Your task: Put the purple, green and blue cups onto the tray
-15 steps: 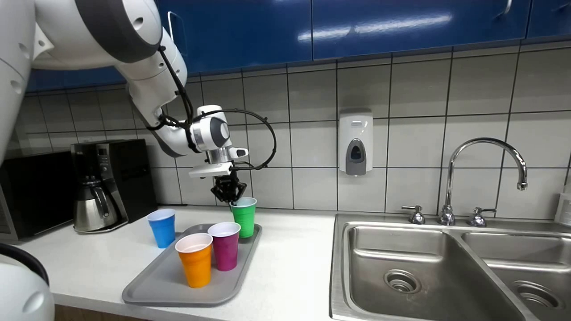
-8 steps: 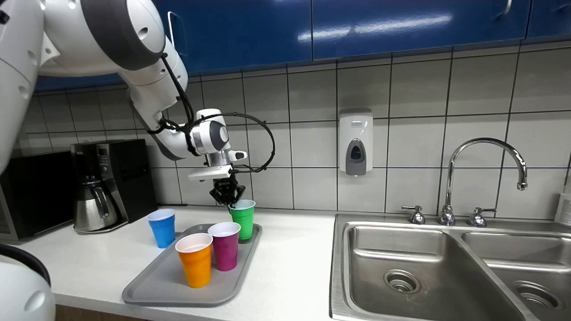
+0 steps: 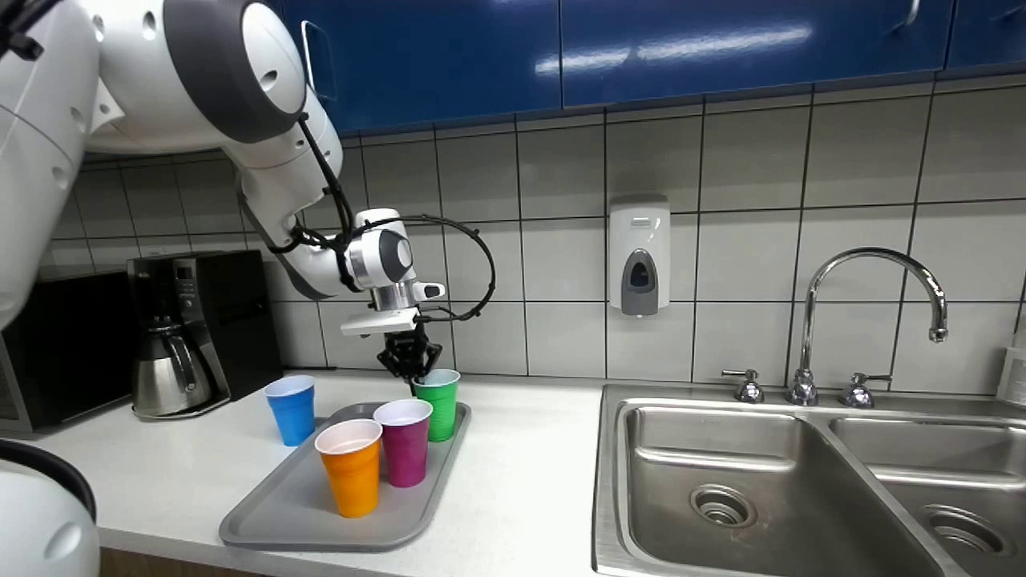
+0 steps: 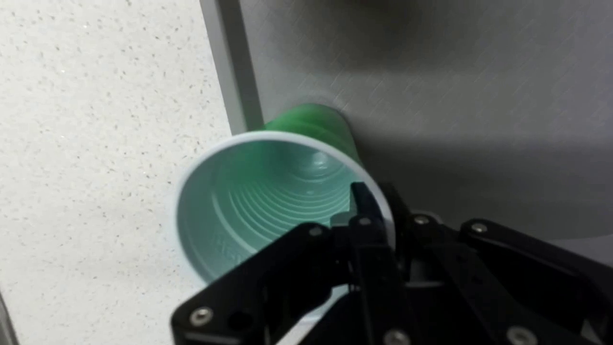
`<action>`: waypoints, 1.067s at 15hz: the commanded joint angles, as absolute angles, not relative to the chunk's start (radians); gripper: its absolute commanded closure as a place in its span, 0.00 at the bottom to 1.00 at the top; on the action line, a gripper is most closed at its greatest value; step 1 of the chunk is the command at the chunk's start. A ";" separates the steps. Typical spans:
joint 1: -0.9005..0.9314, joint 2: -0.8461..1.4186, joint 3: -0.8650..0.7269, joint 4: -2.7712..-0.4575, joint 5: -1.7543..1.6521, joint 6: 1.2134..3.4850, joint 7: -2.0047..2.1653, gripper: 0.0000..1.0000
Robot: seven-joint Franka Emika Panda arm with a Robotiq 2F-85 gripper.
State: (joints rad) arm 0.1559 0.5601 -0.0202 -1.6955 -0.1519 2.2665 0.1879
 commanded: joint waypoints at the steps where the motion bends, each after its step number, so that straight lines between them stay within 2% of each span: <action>1: 0.156 0.551 -0.013 -1.673 -0.165 2.219 0.157 0.57; 7: 0.171 0.456 -0.020 -1.732 -0.231 2.188 0.143 0.12; 9: 0.167 0.431 -0.017 -1.743 -0.241 2.185 0.137 0.01; 16: 0.160 0.425 -0.010 -1.738 -0.240 2.194 0.153 0.00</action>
